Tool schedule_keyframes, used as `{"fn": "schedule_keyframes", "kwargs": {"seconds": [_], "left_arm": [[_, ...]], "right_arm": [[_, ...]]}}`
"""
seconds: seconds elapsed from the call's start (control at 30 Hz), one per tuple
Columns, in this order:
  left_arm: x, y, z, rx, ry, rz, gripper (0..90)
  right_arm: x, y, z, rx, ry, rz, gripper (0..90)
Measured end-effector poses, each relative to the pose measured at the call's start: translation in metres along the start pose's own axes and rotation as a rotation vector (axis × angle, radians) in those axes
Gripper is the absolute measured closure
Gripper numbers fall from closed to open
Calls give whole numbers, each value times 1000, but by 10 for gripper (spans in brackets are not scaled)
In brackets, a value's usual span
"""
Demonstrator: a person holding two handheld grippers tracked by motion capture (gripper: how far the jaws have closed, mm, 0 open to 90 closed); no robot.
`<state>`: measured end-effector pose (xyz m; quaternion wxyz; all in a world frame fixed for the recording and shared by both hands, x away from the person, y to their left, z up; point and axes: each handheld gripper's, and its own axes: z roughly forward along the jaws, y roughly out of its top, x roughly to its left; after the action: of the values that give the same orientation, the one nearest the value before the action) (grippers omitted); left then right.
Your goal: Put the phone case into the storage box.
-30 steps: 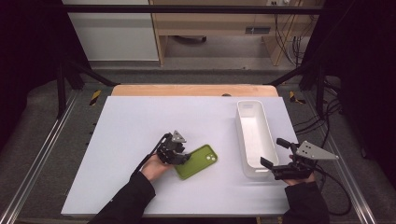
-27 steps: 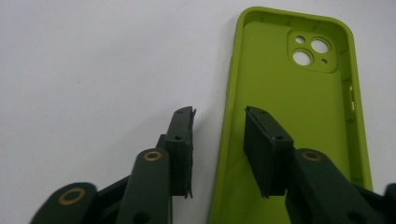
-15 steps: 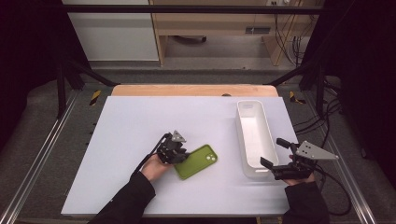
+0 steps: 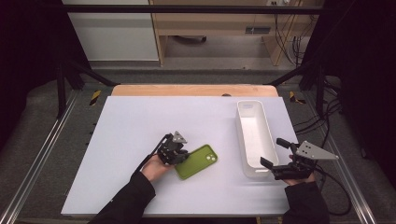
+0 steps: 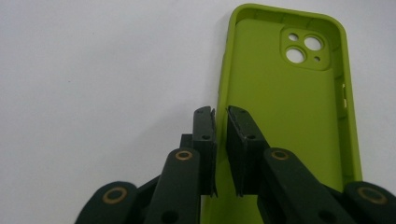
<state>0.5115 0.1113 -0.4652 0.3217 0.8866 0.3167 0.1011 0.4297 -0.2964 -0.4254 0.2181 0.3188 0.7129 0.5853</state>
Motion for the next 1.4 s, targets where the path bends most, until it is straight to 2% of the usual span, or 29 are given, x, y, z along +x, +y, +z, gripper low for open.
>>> {"fn": "schedule_keyframes", "kwargs": {"seconds": [0.13,0.7,1.07,1.4], "left_arm": [[1,0,0,-1,1,-8,834],[0,0,-2,4,-6,5,872],[-1,2,-15,-44,2,4,875],[-8,3,-29,-92,36,20,875]], "right_arm": [[0,0,0,-2,0,-2,4],[0,0,0,-2,0,0,4],[0,0,-1,-5,2,5,4],[0,0,-1,-4,1,5,4]]}}
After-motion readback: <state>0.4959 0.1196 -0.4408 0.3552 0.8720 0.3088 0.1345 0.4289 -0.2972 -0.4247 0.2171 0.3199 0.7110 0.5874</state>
